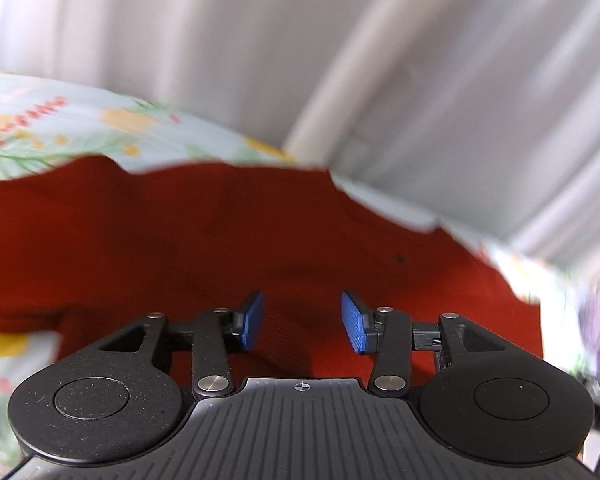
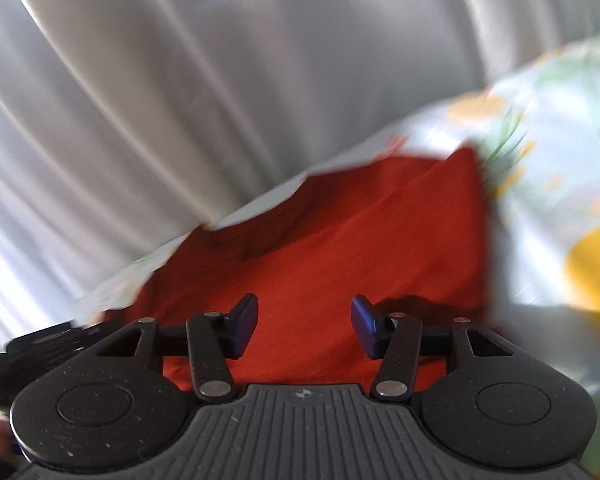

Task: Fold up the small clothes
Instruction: 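Open both grippers and release the folded sleeve and placket, then grasp the other sleeve cuff with the left gripper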

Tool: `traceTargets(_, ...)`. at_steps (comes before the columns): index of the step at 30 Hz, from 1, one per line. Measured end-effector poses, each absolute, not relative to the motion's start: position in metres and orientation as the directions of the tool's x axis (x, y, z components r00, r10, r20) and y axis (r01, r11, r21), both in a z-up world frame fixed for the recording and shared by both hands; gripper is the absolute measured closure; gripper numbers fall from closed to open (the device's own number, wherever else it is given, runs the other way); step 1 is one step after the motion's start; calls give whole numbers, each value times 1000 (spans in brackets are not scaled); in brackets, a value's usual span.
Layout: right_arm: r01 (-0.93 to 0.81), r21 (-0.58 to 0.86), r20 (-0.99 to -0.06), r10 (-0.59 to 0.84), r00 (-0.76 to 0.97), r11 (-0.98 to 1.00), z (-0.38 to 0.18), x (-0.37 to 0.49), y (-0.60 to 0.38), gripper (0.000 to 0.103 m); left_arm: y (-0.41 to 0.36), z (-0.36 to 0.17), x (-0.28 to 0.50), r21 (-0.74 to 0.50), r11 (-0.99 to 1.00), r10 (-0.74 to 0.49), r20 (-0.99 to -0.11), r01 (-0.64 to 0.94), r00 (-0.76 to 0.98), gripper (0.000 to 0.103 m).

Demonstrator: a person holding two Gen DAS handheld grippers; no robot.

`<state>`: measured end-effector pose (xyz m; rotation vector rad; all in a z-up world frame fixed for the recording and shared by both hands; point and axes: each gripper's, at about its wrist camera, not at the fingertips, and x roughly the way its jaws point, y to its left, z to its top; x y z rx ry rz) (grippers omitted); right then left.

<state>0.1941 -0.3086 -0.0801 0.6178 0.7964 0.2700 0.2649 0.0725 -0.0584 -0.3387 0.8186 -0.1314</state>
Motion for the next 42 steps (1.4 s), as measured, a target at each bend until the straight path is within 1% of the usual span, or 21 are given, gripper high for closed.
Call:
traceTargets(1,23,626,-590,454,668,780,-88,195,-306,54,67,-64,267,-324,946,-237,-707,-8,666,56)
traceTargets(3,85,589,-621,383,684,804,-97,194,-309,85,64,-74,271,-288,958,-208,-730,-16,651,56)
traceTargets(4,130,546,-653,324,684,828,-99,194,-313,103,65,-76,271,-286,958,-201,-724,-23,660,56)
traceTargets(6,186,514,-662,250,707,837,-100,190,-330,103,68,-77,274,-289,957,-192,-723,-38,664,56)
traceTargets(8,205,435,-678,169,716,877,-97,189,-338,103,71,-76,275,-280,959,-177,-725,-50,665,56)
traceTargets(12,175,335,-692,116,712,926,-93,191,-329,103,73,-72,275,-246,967,-145,-738,-63,659,55)
traceTargets(13,169,328,-702,120,703,929,-89,192,-324,103,74,-71,273,-237,970,-138,-740,-63,658,54)
traceTargets(14,154,361,-696,156,701,920,-85,189,-322,100,76,-72,272,-228,972,-131,-741,-63,659,54)
traceTargets(15,129,409,-673,203,711,903,-81,183,-327,98,79,-73,272,-225,972,-128,-739,-63,661,55)
traceTargets(16,106,436,-653,233,720,894,-79,178,-327,93,81,-73,271,-232,971,-134,-736,-61,663,55)
traceTargets(17,109,435,-657,233,717,894,-78,174,-328,88,83,-73,270,-241,968,-140,-735,-63,664,55)
traceTargets(18,122,424,-672,221,707,897,-79,172,-328,86,84,-73,270,-247,967,-143,-734,-65,663,54)
traceTargets(24,152,398,-700,192,688,905,-81,168,-328,86,84,-76,279,-223,972,-122,-738,-69,664,54)
traceTargets(31,87,225,-710,103,697,970,-86,171,-306,86,79,-81,290,-134,989,-61,-733,-55,677,54)
traceTargets(34,59,161,-706,73,705,985,-87,168,-297,85,75,-83,291,-106,993,-44,-722,-47,690,52)
traceTargets(37,54,139,-704,60,707,989,-88,168,-295,85,74,-85,290,-100,994,-44,-708,-39,705,46)
traceTargets(38,56,143,-704,62,708,988,-88,168,-295,84,74,-87,290,-110,993,-54,-700,-33,712,38)
traceTargets(39,58,152,-703,67,708,987,-87,167,-296,83,74,-88,290,-126,992,-73,-693,-21,717,25)
traceTargets(40,60,167,-701,76,709,984,-87,167,-298,82,73,-89,290,-144,990,-95,-688,-7,719,18)
traceTargets(41,61,184,-700,87,708,981,-87,167,-299,78,71,-89,291,-158,987,-108,-690,-3,716,8)
traceTargets(42,61,203,-699,101,708,977,-87,167,-300,75,69,-88,290,-157,988,-103,-697,-11,710,7)
